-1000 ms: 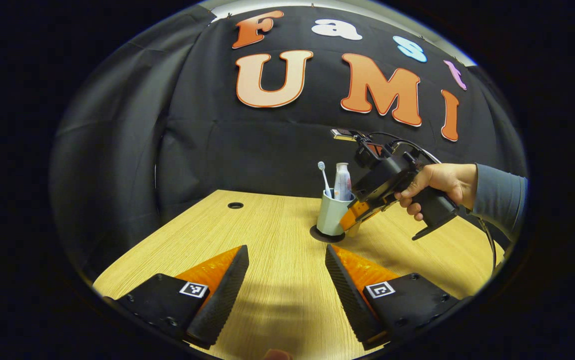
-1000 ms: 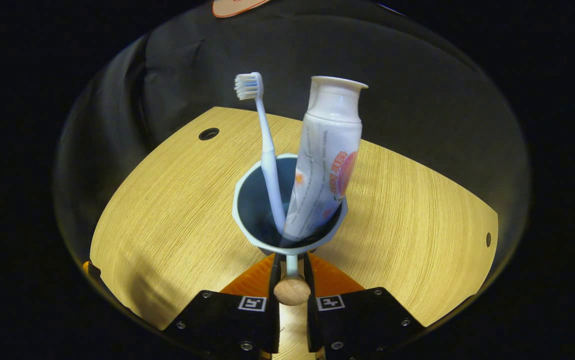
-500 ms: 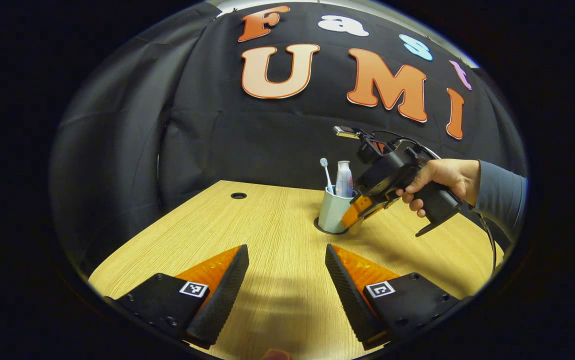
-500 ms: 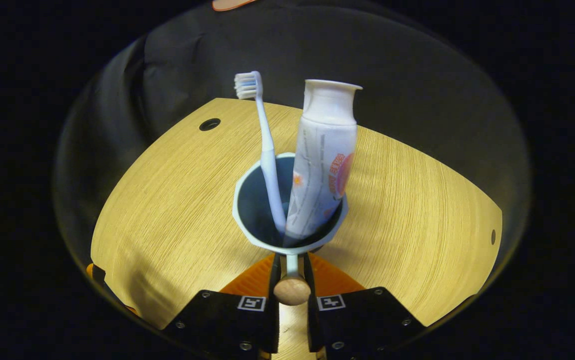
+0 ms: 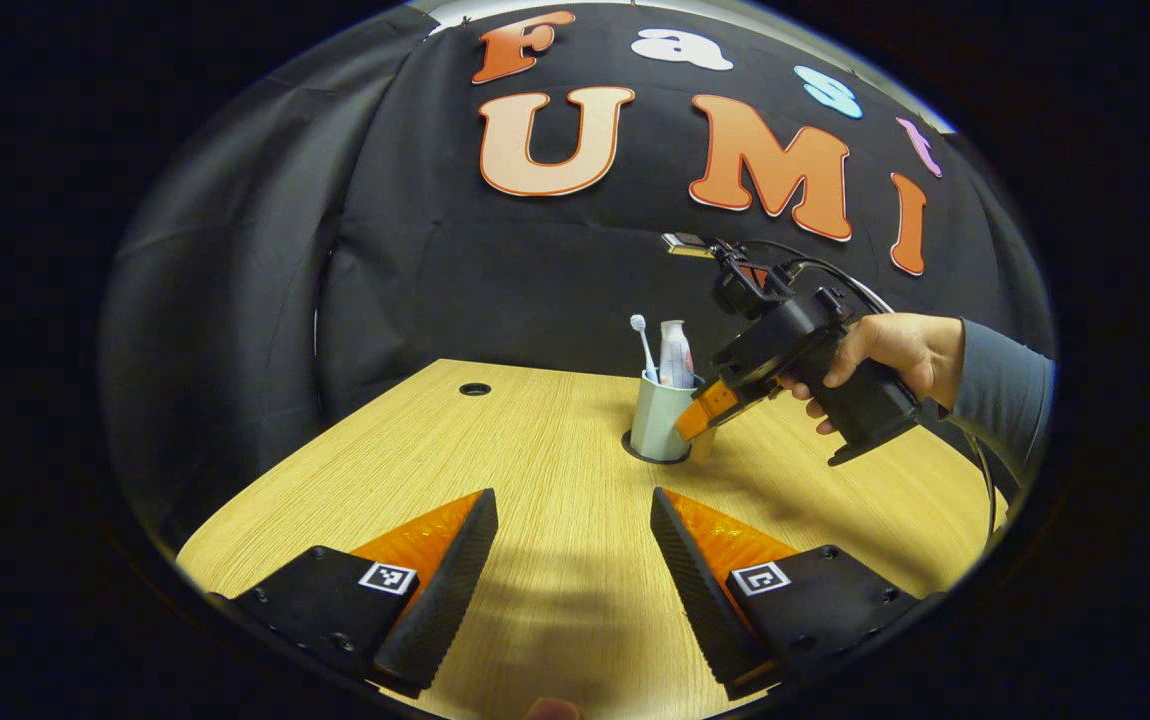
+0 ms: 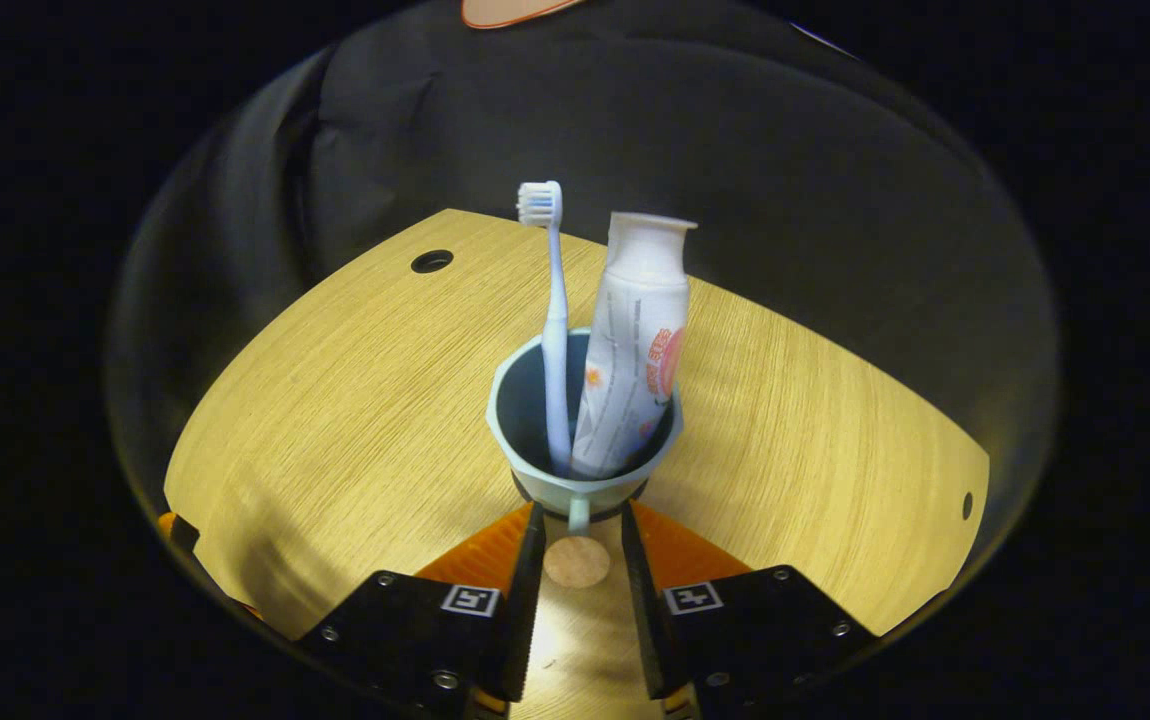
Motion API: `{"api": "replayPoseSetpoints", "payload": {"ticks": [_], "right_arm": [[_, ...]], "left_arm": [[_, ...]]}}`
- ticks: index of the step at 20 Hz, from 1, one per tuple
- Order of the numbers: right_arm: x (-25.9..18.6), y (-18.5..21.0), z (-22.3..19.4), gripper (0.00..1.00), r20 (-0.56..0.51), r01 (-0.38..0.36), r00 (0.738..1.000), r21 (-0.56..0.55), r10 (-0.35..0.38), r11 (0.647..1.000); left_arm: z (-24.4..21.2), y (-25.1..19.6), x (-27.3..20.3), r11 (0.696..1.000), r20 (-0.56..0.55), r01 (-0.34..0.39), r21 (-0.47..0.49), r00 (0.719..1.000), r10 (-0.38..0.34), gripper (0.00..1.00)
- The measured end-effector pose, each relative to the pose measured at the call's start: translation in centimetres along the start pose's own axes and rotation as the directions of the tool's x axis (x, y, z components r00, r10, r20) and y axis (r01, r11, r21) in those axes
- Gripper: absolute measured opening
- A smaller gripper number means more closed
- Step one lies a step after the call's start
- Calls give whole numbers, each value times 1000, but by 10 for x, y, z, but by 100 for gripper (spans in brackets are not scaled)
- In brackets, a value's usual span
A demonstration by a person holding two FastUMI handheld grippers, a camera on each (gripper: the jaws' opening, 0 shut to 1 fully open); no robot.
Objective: Put the toothbrush and toothpaste on the desktop into the cup, then pick up the cup and place it on the coaster on the desktop.
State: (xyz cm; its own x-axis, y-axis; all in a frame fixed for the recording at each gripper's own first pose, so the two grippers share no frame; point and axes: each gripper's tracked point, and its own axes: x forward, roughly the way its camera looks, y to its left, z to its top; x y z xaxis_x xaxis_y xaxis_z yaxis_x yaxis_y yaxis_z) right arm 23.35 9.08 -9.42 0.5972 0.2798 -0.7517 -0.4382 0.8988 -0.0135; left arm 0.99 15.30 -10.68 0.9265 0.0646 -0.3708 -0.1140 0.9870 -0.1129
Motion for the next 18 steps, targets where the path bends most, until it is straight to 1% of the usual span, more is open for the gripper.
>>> {"api": "replayPoseSetpoints", "payload": {"ticks": [2,3,7,9,12,15,16,17,18], "right_arm": [[-10,-3,3,52,30,-1,1000,-3,1,1000],[-15,-6,3,62,51,1,999,5,-1,1000],[-44,-15,5,78,130,-11,991,18,9,1000],[-58,-26,5,83,181,3,983,14,-6,1000],[-91,-37,6,87,262,7,965,25,-14,1000],[-119,-52,2,90,346,17,938,42,-31,999],[-131,-56,1,90,374,21,926,49,-38,999],[-142,-59,-2,86,400,27,915,57,-47,998],[-152,-63,-5,86,423,25,905,65,-50,998]], "left_arm": [[6,-3,-1,1000,12,-3,6,1000,3,99],[7,-4,-2,1000,17,-3,8,1000,3,99],[13,-10,-6,1000,30,3,21,1000,-4,99],[21,-18,-6,1000,40,5,29,999,-6,99],[34,-34,-1,999,60,13,46,998,-16,99],[45,-48,-3,998,84,19,68,996,-25,98],[49,-53,-3,997,91,19,78,995,-27,98],[54,-57,-4,996,101,21,87,994,-30,99],[58,-62,-4,995,113,24,93,993,-35,98]]}}
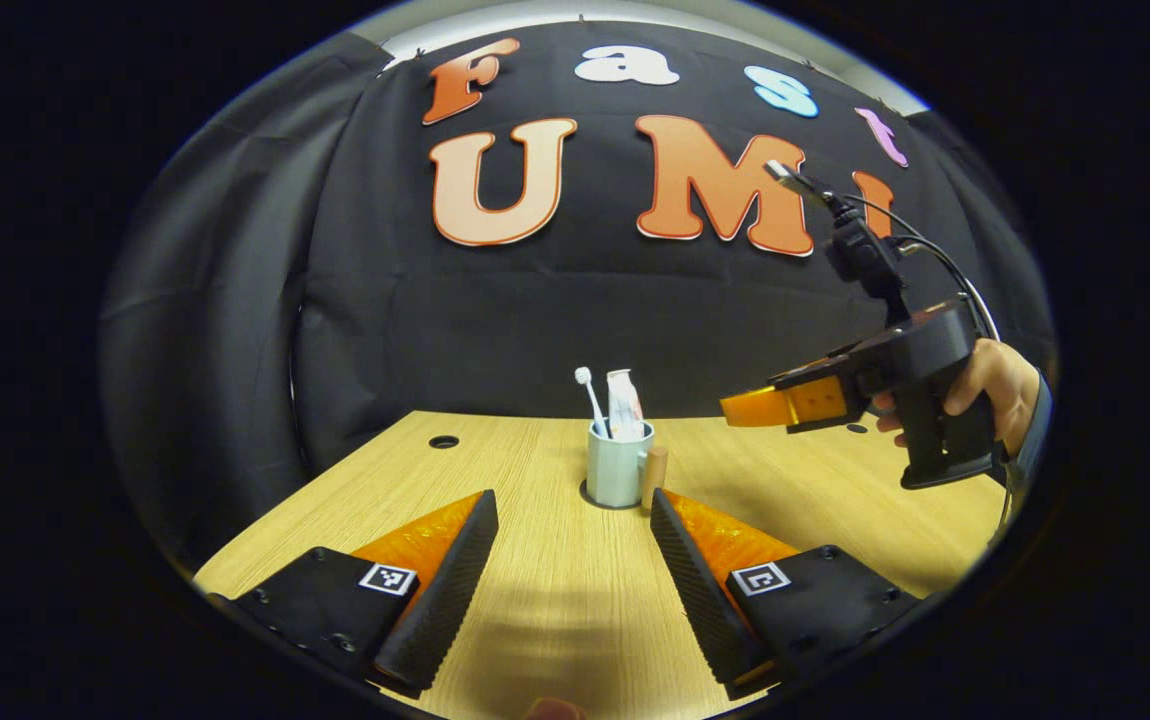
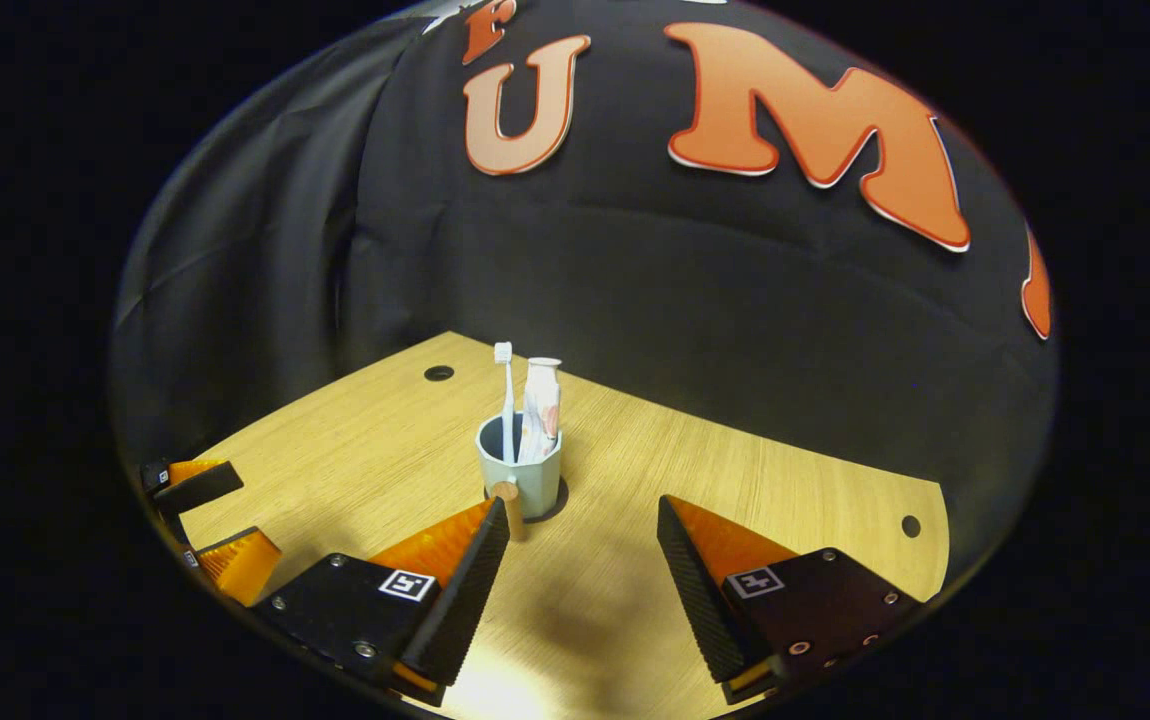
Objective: Put the toothbrush and toothpaste on the desktop into the cup, then pick up the cup and place it on the coaster on the desktop.
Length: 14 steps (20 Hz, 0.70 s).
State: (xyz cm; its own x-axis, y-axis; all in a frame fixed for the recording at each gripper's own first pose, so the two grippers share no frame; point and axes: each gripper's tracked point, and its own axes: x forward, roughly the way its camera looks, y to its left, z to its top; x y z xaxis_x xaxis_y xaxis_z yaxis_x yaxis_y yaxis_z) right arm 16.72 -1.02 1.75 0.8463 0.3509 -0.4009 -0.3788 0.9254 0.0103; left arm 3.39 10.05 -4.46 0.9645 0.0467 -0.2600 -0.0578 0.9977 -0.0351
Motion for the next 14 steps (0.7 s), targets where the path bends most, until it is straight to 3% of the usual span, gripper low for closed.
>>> {"api": "replayPoseSetpoints", "payload": {"ticks": [1,6,14], "right_arm": [[-10,-5,0,90,23,5,1000,11,-5,1000],[-56,-34,-1,90,145,63,987,7,-63,998],[-118,-66,-16,91,299,170,938,45,-175,984]], "left_arm": [[6,-5,-1,1000,15,5,6,1000,-5,98],[32,-32,-7,999,100,20,45,995,-24,99],[59,-68,-20,997,207,22,72,978,-37,98]]}}
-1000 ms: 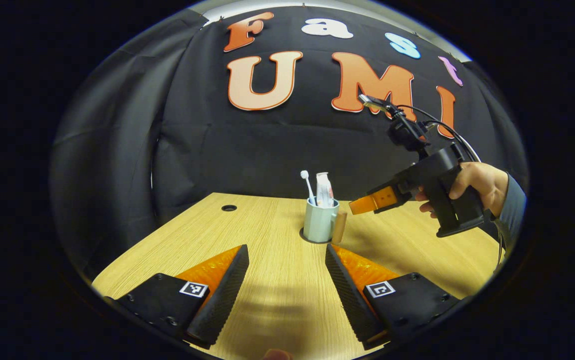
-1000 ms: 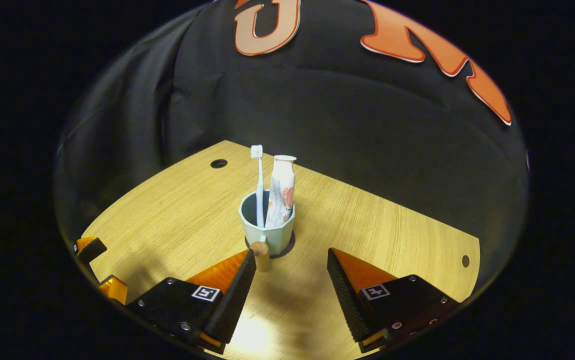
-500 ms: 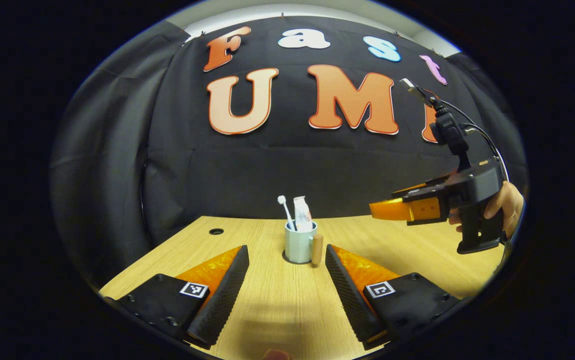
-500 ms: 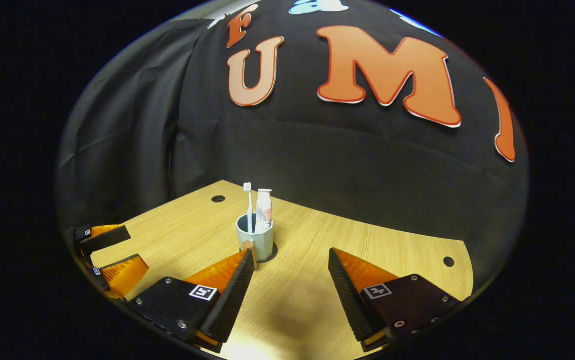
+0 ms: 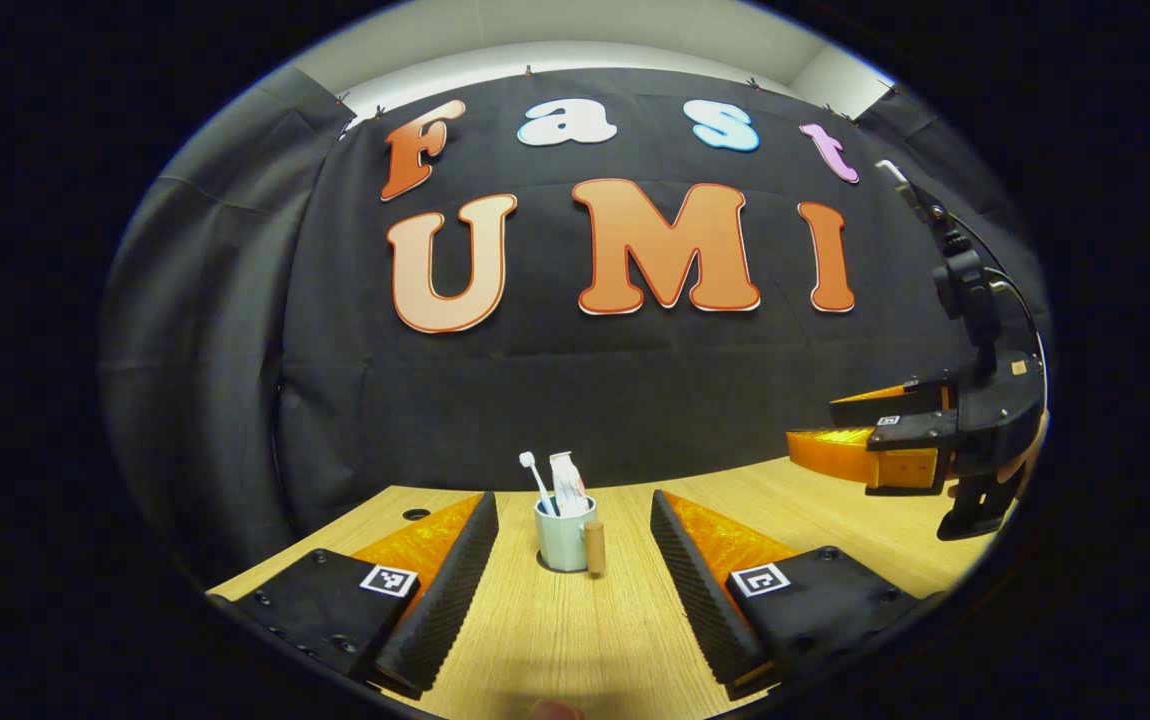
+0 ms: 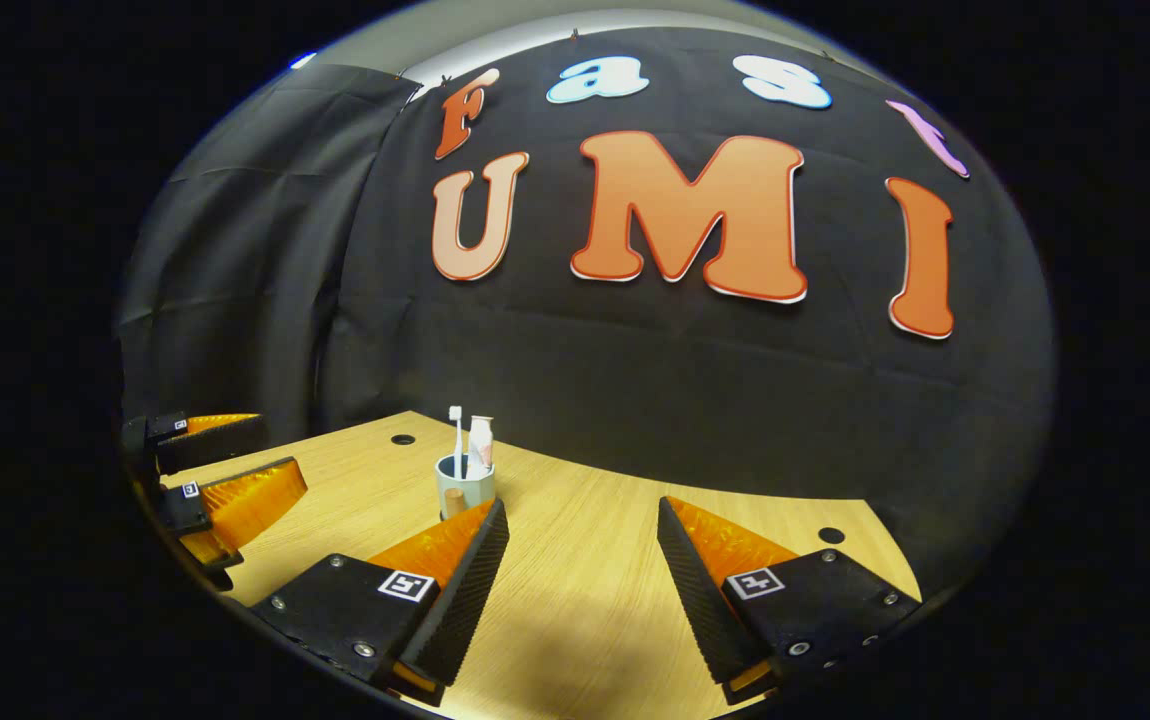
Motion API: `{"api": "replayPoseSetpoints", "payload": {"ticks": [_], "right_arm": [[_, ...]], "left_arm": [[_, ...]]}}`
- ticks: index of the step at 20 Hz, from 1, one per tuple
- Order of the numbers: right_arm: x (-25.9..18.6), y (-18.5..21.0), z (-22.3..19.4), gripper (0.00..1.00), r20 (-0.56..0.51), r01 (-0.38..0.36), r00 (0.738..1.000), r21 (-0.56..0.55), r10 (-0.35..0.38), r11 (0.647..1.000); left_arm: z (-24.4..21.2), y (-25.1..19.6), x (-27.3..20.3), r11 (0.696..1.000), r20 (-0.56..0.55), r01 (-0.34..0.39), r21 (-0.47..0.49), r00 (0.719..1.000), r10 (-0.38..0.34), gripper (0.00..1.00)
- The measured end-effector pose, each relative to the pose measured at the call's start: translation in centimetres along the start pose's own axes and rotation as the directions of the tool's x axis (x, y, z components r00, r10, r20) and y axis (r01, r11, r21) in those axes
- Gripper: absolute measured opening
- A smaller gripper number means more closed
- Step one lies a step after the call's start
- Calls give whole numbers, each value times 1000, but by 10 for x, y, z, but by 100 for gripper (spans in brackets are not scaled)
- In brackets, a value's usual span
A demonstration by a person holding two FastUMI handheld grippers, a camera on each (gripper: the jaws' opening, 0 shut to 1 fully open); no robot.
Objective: Put the toothbrush and toothpaste on the desktop into the cup, then pick up the cup and place it on the coaster on the desktop.
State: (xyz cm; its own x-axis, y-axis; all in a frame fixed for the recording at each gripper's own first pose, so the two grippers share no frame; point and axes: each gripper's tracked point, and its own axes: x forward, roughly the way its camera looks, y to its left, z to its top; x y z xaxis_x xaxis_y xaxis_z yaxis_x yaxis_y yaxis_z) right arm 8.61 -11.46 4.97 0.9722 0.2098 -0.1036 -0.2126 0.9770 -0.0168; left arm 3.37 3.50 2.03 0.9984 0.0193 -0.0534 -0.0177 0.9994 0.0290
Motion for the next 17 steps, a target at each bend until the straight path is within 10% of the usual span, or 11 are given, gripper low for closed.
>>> {"api": "replayPoseSetpoints", "payload": {"ticks": [17], "right_arm": [[-52,-64,-25,92,115,204,971,55,-209,977]], "left_arm": [[10,-14,-2,999,97,14,-31,995,-11,98]]}}
